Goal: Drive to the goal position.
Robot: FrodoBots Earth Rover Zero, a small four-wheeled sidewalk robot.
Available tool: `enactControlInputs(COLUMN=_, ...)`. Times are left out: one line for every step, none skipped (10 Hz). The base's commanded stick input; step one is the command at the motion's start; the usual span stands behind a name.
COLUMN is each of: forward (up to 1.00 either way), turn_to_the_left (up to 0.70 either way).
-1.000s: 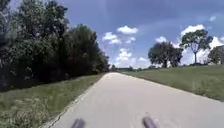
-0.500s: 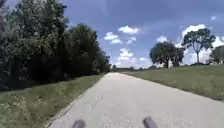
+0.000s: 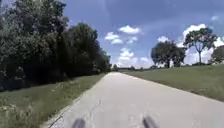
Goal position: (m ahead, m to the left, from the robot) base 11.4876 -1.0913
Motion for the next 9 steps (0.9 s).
enactControlInputs(forward=0.7, turn_to_the_left=0.0)
enactControlInputs(forward=0.7, turn_to_the_left=0.0)
enactControlInputs(forward=0.7, turn_to_the_left=0.0)
enactControlInputs(forward=0.7, turn_to_the_left=0.0)
enactControlInputs(forward=0.7, turn_to_the_left=0.0)
enactControlInputs(forward=0.7, turn_to_the_left=0.0)
enactControlInputs(forward=0.7, turn_to_the_left=0.0)
enactControlInputs(forward=0.7, turn_to_the_left=0.0)
enactControlInputs(forward=0.7, turn_to_the_left=0.0)
